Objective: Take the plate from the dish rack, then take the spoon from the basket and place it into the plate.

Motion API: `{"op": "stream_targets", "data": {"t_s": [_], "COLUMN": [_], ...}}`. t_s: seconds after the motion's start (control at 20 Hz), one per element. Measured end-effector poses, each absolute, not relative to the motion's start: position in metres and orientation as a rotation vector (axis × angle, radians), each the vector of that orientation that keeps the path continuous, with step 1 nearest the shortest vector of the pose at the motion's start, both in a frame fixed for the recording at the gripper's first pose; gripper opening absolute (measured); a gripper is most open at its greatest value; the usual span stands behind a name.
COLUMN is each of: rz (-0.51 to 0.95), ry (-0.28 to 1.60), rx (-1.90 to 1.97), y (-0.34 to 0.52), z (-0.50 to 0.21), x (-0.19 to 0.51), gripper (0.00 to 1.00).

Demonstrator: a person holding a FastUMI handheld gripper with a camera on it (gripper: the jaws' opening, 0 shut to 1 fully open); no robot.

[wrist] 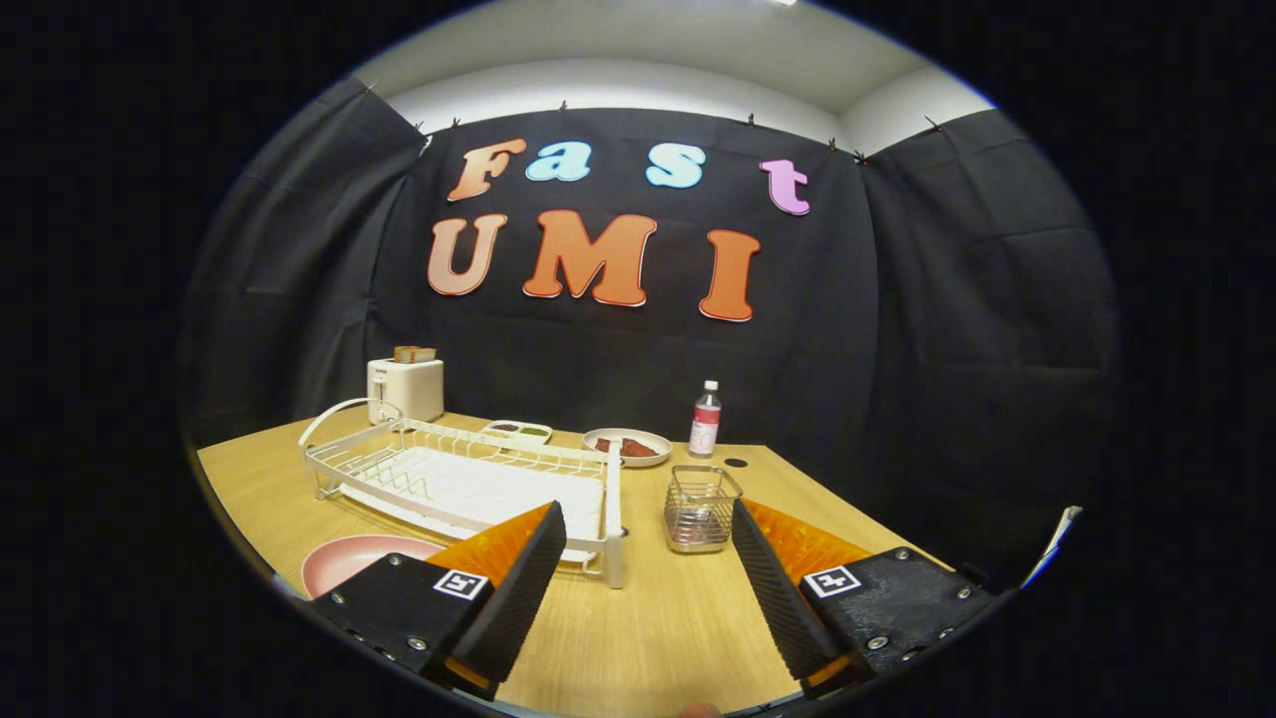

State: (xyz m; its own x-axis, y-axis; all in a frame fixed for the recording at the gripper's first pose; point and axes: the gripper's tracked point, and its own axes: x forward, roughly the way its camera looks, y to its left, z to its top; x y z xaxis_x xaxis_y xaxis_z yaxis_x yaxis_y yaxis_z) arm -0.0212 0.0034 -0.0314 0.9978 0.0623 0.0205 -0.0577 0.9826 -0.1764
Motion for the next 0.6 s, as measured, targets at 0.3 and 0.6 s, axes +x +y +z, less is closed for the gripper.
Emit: {"op": "stream_targets", "data": {"t_s": [0.3,0.6], "rz": [0.023,0.022], "ry": [-0.036,-0.048], "rx": [-0.146,-0.127], "y": [-0.023,-0.025], "z": [-0.023,-0.019], "x": [-0.018,-0.024], "gripper": [0.99,0.99]}}
